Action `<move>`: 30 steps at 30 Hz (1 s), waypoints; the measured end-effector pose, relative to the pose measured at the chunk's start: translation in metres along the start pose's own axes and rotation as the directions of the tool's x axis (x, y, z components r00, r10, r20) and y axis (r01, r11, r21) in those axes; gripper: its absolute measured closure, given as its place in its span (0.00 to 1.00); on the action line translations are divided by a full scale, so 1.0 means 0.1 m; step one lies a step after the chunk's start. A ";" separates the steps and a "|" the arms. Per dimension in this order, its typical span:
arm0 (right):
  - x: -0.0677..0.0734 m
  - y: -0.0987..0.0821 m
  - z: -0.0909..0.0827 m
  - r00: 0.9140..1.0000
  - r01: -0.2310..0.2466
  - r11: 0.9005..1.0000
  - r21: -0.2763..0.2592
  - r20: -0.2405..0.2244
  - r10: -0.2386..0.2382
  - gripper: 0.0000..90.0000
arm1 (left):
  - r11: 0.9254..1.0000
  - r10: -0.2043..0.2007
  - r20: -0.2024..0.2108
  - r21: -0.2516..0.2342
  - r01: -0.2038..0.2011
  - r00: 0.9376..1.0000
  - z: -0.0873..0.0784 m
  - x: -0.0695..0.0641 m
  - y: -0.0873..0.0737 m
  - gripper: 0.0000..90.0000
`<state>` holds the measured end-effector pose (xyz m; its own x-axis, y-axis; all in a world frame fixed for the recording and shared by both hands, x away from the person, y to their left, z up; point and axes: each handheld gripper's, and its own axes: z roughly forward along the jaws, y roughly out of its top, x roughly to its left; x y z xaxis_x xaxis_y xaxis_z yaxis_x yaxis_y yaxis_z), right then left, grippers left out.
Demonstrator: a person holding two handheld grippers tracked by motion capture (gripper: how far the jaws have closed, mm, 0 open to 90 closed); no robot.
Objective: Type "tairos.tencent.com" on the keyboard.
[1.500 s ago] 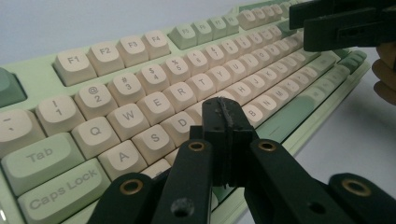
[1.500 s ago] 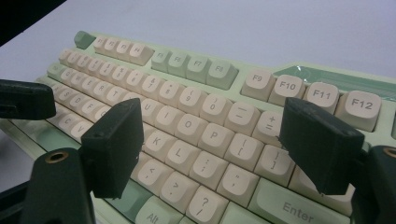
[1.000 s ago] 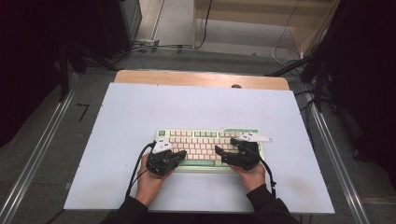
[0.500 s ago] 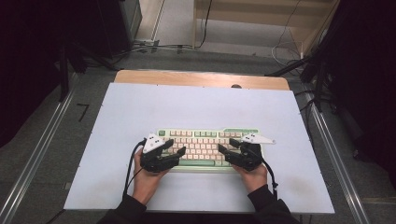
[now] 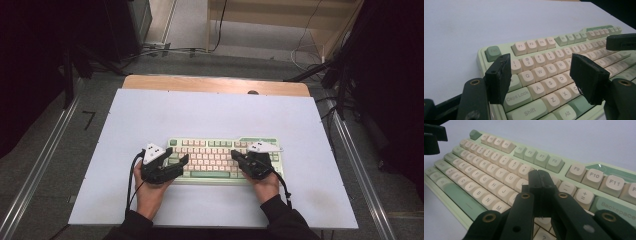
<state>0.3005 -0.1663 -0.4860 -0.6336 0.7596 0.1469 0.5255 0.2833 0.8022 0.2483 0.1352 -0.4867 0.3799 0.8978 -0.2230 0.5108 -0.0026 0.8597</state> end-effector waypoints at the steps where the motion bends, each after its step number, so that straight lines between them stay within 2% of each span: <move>1: 0.01 0.00 0.01 1.000 0.008 1.000 0.002 0.001 -0.008 0.97 | 1.000 -0.003 -0.001 0.002 0.003 1.000 -0.01 0.00 0.00 0.38; 12: 0.04 0.04 0.11 0.999 0.026 0.999 0.045 0.018 -0.027 0.97 | 1.000 -0.011 -0.026 0.007 0.011 1.000 -0.08 0.05 -0.04 0.38; 20: 0.06 0.04 0.17 0.999 0.034 0.996 0.087 0.032 -0.036 0.97 | 1.000 -0.012 -0.027 0.009 0.012 1.000 -0.08 0.05 -0.05 0.39; 23: 0.06 0.04 0.16 0.999 0.029 0.996 0.084 0.026 -0.031 0.97 | 1.000 -0.009 -0.025 0.009 0.009 1.000 -0.08 0.05 -0.05 0.39; 26: 0.06 0.05 0.12 1.000 0.018 0.999 0.049 0.000 -0.018 0.87 | 1.000 -0.011 -0.023 0.008 0.011 1.000 -0.08 0.05 -0.04 0.39; 30: 0.07 0.07 0.06 0.999 0.017 1.000 0.003 -0.028 -0.017 0.65 | 1.000 -0.009 -0.019 0.005 0.009 1.000 -0.07 0.05 -0.03 0.39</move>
<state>0.3026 -0.1556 -0.4827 -0.6578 0.7382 0.1496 0.5165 0.2976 0.8029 0.2432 0.1427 -0.4875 0.3605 0.9059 -0.2224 0.5184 0.0036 0.8552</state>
